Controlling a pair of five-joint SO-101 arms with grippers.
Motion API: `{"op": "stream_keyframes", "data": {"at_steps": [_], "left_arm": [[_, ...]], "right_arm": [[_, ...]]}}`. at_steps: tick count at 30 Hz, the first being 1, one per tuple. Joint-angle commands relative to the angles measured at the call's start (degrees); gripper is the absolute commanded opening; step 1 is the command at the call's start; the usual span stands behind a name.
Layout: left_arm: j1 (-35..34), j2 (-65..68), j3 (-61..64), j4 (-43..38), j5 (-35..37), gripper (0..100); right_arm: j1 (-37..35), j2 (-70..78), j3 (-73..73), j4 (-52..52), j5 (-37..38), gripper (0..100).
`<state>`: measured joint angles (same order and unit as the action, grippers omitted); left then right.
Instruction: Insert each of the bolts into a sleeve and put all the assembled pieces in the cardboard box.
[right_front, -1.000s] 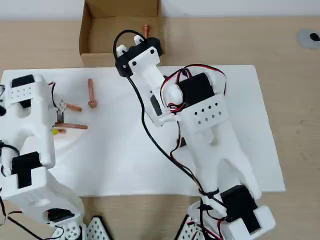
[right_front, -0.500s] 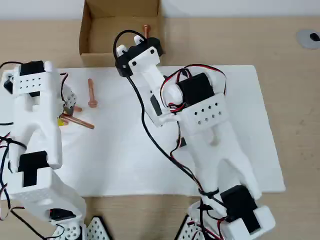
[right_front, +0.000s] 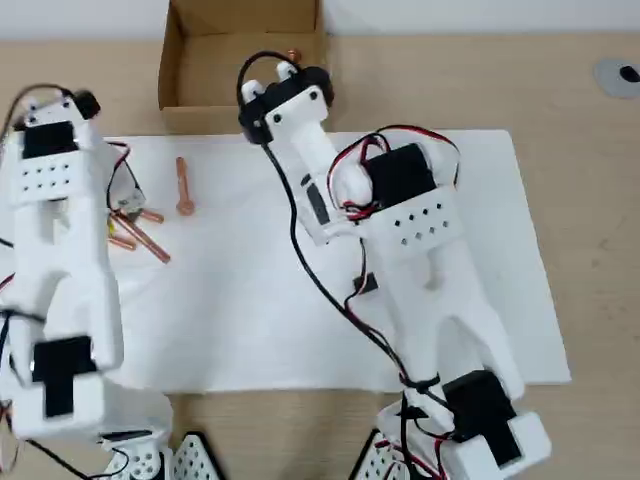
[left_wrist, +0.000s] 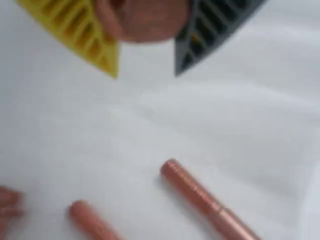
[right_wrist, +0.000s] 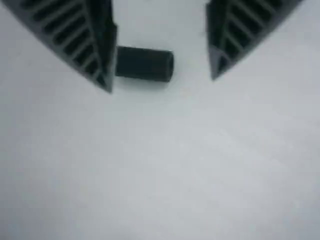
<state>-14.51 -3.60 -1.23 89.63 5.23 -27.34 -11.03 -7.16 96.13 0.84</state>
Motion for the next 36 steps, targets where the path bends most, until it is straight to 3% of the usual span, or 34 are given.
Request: {"op": "stream_keyframes", "data": {"at_steps": [1,8,17,22,36], "left_arm": [[0.97,-12.44,-2.46,-0.26,-2.81,1],[0.97,-26.24,5.45,-2.2,-7.12,1],[0.97,-35.3,41.14,-26.2,-25.41,1],[0.88,-33.71,53.71,-34.2,-29.98,0],[0.62,-13.23,46.95,-32.97,-24.79,0]], "right_arm": [[1.98,-2.51,-0.04,-0.7,0.44,16.3],[3.47,-2.59,-0.04,-0.62,0.35,16.3],[3.38,-2.59,-0.04,-0.53,0.35,16.3],[3.38,-2.59,-0.04,-0.53,0.35,16.3],[3.38,-2.51,0.04,-0.26,0.35,16.3]]}}
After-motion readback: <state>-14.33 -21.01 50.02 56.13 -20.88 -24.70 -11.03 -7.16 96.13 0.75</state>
